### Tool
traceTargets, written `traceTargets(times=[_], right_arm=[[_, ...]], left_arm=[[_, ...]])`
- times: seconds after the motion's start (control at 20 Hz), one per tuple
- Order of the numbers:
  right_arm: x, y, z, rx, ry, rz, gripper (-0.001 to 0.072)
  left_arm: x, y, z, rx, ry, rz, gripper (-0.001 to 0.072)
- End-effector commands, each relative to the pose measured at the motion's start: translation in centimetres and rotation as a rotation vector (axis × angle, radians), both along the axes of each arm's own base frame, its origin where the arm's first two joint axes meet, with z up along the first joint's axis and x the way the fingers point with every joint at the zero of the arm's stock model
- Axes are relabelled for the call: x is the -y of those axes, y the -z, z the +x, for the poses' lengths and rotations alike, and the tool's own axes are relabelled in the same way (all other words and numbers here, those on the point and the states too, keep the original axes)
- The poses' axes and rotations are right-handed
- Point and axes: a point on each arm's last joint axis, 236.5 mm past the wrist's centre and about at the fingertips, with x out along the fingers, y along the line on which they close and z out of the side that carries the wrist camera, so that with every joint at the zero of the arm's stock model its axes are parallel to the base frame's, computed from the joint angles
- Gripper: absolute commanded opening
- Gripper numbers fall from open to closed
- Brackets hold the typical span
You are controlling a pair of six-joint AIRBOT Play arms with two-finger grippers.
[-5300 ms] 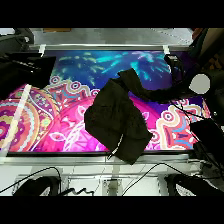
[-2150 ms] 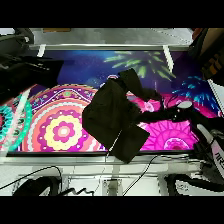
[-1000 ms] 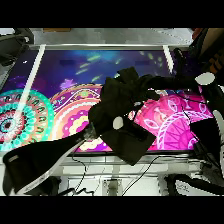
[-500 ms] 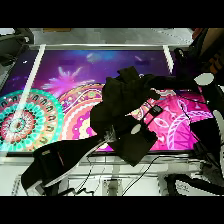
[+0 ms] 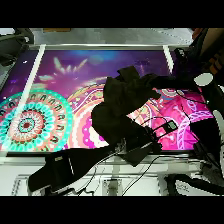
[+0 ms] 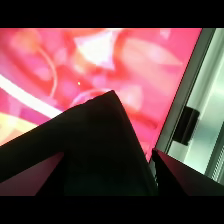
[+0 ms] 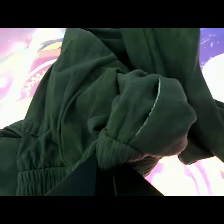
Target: Fold the clothes and pants, and hang the long-sleeved shirts on hangers.
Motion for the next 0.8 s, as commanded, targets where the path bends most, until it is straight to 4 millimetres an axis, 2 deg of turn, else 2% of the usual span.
traceTargets(times=[0.0,0.25,0.4,0.45,0.6,0.75], right_arm=[[0.3,0.0,0.1,0.007,0.004,-0.013,0.0038],[0.5,-0.3,0.6,0.026,0.021,-0.016,0.0037],[0.6,-0.2,0.6,0.025,0.02,-0.019,0.0037],[0.6,-0.2,0.6,0.026,0.021,-0.02,0.0038],[0.6,-0.2,0.6,0.025,0.02,-0.02,0.0038],[0.6,-0.2,0.6,0.024,0.019,-0.019,0.0038]], left_arm=[[0.6,1.4,-0.6,0.011,0.019,0.008,0.0606],[2.0,1.0,-1.0,0.0,0.012,-0.057,0.0601],[1.9,2.5,-1.1,-0.005,0.013,-0.041,0.0598],[1.9,2.8,-1.1,-0.009,0.012,-0.036,0.0584],[1.8,2.9,-0.8,0.002,0.014,-0.03,0.0432],[1.4,3.5,-0.5,0.002,0.012,-0.013,0.0414]])
